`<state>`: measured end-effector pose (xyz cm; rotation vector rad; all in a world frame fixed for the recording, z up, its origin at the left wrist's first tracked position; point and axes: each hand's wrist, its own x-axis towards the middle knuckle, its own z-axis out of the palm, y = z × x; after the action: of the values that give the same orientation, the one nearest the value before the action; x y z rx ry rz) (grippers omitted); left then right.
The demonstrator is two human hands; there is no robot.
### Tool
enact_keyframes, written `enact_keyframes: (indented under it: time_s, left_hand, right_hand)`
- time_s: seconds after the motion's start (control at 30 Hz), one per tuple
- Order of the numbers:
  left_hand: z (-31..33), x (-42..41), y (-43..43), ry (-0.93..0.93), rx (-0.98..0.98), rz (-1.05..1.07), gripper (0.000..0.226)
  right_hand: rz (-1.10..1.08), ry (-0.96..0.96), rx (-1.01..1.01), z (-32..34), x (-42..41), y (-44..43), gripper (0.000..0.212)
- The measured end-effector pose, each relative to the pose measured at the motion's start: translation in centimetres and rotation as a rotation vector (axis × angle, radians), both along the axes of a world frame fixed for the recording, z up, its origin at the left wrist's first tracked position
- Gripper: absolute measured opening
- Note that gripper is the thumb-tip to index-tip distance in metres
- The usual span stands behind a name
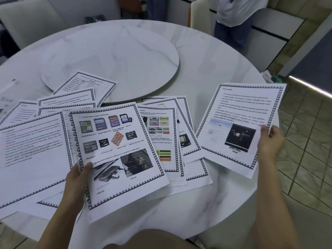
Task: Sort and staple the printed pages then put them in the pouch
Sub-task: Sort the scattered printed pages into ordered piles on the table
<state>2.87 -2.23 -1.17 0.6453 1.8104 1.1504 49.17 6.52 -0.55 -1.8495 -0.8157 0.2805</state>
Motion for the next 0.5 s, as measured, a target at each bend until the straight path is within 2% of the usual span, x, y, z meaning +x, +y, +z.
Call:
enact_keyframes:
  time_s: [0.13, 0.23, 0.5]
  left_hand:
    - [0.1, 0.0, 0.2, -0.008, 0.001, -0.017, 0.029]
    - [0.1, -0.2, 0.3, -0.015, -0.005, -0.017, 0.029]
    - [0.4, -0.5, 0.4, -0.020, 0.015, -0.012, 0.029]
  right_hand:
    - [0.010, 0.085, 0.063, 1.1, 0.5, -0.4, 0.012]
    - [0.039, 0.125, 0.096, 2.0, 0.2, -0.6, 0.021]
    - [0.092, 0.244, 0.204, 3.7, -0.7, -0.8, 0.021]
